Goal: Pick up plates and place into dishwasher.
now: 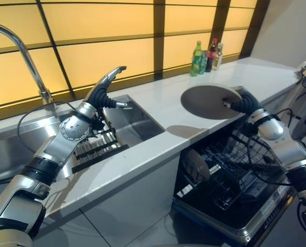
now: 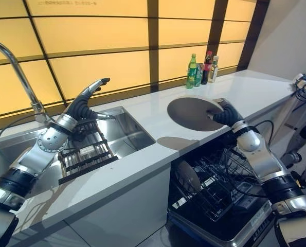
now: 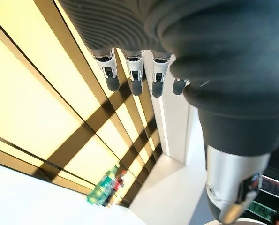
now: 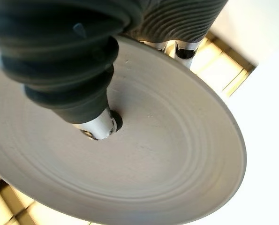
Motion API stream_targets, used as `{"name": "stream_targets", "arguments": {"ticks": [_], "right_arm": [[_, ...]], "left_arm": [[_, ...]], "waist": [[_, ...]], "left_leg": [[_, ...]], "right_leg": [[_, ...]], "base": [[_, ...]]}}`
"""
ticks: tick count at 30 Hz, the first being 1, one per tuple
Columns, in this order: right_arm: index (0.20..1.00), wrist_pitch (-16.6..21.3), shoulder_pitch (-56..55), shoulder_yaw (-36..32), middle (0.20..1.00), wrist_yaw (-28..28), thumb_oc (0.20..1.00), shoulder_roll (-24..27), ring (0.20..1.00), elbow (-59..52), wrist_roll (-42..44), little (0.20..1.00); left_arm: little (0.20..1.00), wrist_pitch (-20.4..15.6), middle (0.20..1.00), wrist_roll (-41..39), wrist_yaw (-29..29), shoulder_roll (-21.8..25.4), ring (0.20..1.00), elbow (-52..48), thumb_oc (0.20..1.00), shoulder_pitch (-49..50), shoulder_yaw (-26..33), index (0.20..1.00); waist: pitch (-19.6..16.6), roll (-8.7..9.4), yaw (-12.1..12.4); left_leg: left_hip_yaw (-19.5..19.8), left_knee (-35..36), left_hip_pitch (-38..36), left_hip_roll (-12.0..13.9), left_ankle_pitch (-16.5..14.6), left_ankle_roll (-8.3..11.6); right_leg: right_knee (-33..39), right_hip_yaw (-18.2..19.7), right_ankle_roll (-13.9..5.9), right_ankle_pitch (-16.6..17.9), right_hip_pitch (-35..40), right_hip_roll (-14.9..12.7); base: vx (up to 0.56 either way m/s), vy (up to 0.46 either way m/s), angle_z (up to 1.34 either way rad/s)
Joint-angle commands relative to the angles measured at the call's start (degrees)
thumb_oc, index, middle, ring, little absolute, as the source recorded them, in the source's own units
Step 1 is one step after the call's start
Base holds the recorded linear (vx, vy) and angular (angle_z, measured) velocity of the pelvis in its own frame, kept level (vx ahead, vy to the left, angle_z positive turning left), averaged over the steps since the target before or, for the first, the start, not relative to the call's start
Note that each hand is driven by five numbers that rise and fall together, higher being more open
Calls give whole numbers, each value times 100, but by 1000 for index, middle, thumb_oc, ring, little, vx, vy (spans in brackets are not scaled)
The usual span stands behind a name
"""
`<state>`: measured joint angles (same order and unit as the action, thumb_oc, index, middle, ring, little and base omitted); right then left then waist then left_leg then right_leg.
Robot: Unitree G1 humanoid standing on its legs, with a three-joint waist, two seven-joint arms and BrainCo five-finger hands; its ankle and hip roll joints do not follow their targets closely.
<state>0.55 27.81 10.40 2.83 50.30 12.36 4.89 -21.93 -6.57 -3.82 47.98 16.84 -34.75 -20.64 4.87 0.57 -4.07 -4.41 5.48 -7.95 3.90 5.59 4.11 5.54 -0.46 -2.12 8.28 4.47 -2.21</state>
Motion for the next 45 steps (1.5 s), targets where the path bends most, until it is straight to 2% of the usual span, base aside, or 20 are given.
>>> {"name": "stream_targets", "arguments": {"ticks": [1,5,8,13,17,18,24,26,31,37,40,45], "right_arm": [[200,307,-8,-409,200,374,200,343,200,-155,-267,200],[200,266,-639,-892,200,294,200,539,200,-159,-451,200],[200,96,-860,-944,200,210,200,553,200,-66,-651,200],[200,-306,-570,-512,200,481,200,627,200,452,-970,200],[200,-495,300,125,200,985,200,638,200,1256,-969,200],[200,-656,692,413,200,1202,200,617,200,1567,-914,200],[200,-930,1735,1075,200,1745,200,625,200,2650,-511,200],[200,-1010,1974,1204,200,1761,200,647,200,2889,-367,200],[200,-1217,2595,1617,200,1551,200,652,200,3642,-279,200],[200,-1375,2874,1831,200,1152,200,392,200,4324,-290,200],[200,-1489,2938,1878,200,755,200,197,200,4555,-244,200],[200,-1460,2954,2041,200,83,200,-185,200,5005,108,200]], "left_arm": [[1000,-240,1000,-377,77,244,1000,52,1000,42,444,1000],[1000,-109,1000,-448,244,329,1000,-157,1000,370,689,1000],[1000,90,1000,-609,284,324,1000,-298,1000,506,779,1000],[1000,446,1000,-954,287,239,1000,-772,1000,637,893,1000],[1000,450,1000,-1219,227,224,1000,-1067,1000,481,923,1000],[1000,419,1000,-1246,188,200,1000,-1136,1000,374,840,1000],[1000,337,1000,-1434,168,297,1000,-1511,1000,265,745,1000],[1000,324,1000,-1435,154,384,1000,-1568,1000,243,704,1000],[1000,226,1000,-1658,7,479,1000,-1558,1000,72,577,1000],[1000,240,1000,-1708,-55,449,1000,-1634,1000,-67,514,1000],[1000,221,1000,-1726,-75,405,1000,-1666,1000,-148,496,1000],[1000,228,1000,-1699,-116,253,1000,-1682,1000,-301,431,1000]], "waist": [[122,35,-127],[172,21,-220],[289,14,-227],[642,9,-89],[1080,-13,90],[1248,-38,200],[1644,-143,475],[1706,-170,523],[1829,-277,618],[1905,-372,675],[1931,-417,702],[1918,-449,732]], "left_leg": [[-9,-48,-191,-395,-709,-342],[-51,-48,-210,-376,-772,-338],[-53,-48,-154,-364,-738,-334],[13,-48,98,-327,-633,-300],[128,-48,430,-312,-504,-272],[179,-48,549,-314,-451,-256],[354,-48,897,-336,-311,-211],[400,-48,987,-351,-275,-196],[475,-48,1236,-395,-190,-161],[509,-48,1375,-443,-153,-150],[496,-48,1426,-463,-135,-145],[449,-48,1411,-478,-126,-144]], "right_leg": [[-54,86,-386,-382,254,-63],[-54,128,-417,-418,246,-55],[-63,138,-418,-391,177,-60],[-76,86,-393,-356,-35,-56],[-100,2,-338,-318,-284,-51],[-104,-50,-322,-300,-361,-53],[-120,-284,-264,-244,-603,-79],[-126,-358,-264,-222,-678,-96],[-169,-522,-256,-181,-933,-155],[-205,-624,-249,-167,-1095,-199],[-216,-681,-249,-161,-1150,-229],[-227,-746,-243,-145,-1167,-272]], "base": [[19,-28,-13],[41,-32,-5],[-21,-45,-8],[-136,-69,-12],[-254,-80,-11],[-178,-75,13],[-121,-77,20],[-72,-52,25],[-68,-8,15],[-50,12,13],[-48,24,2],[-40,45,1]]}}
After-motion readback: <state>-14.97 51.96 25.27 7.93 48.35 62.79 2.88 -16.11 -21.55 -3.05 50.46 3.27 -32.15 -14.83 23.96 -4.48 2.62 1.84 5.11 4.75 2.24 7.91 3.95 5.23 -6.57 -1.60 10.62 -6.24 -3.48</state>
